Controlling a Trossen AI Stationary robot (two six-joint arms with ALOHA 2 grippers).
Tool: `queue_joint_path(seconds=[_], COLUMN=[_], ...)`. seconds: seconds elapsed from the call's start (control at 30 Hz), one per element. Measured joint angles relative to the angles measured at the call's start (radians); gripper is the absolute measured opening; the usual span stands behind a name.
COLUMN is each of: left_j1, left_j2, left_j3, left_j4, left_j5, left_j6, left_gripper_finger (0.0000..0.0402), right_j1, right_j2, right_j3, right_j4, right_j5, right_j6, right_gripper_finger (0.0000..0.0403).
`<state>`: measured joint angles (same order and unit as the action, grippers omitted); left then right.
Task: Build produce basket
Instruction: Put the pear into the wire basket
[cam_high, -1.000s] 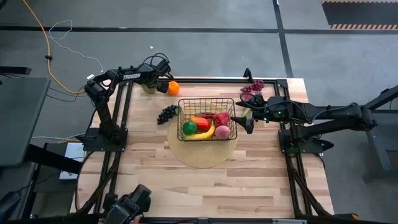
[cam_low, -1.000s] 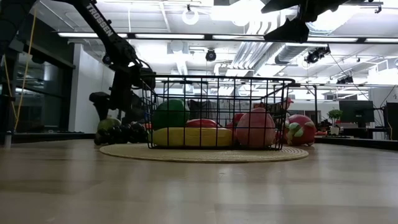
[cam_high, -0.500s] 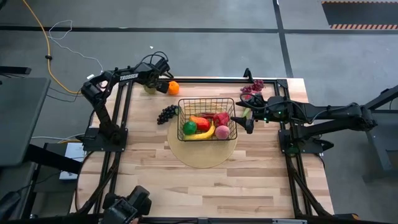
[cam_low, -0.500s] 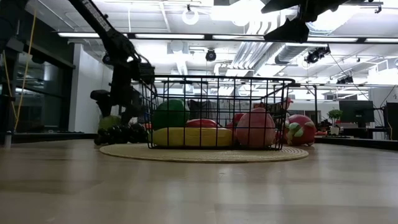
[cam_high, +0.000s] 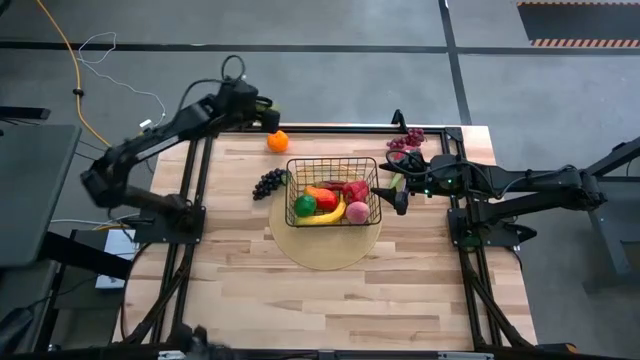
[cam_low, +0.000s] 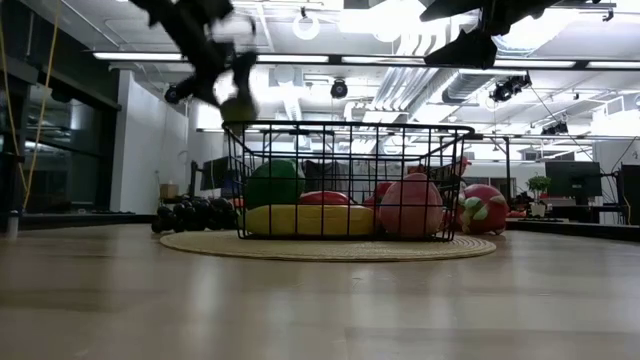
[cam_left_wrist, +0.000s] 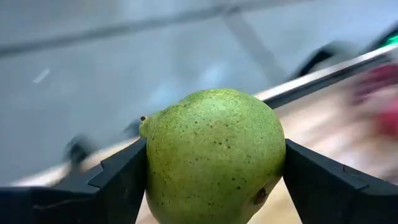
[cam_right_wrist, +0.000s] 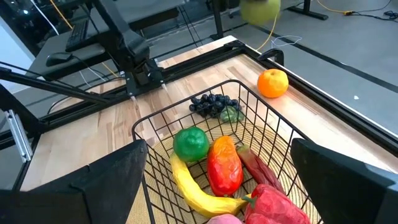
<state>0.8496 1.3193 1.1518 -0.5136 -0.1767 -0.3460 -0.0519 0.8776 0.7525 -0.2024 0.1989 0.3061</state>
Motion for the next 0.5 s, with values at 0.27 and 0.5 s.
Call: queue_joint_path(seconds=[0.27, 0.5], left_j1=[-0.29, -0.575], left_j2=[-0.301, -0.472], left_j3=[-0.175, -0.403], left_j4=[0.375, 0.644], left_j5=[0.062, 0.05], left_j6=[-0.044, -0.074], left_gripper_finger=[0.0311, 0.0311], right_j1=[0.0, 0.0], right_j2=[0.0, 0.0], right_j3=[0.0, 0.0], right_j4=[0.0, 0.0], right_j5=[0.0, 0.0], right_j6=[0.0, 0.0], right_gripper_finger=[0.0387, 0.0387])
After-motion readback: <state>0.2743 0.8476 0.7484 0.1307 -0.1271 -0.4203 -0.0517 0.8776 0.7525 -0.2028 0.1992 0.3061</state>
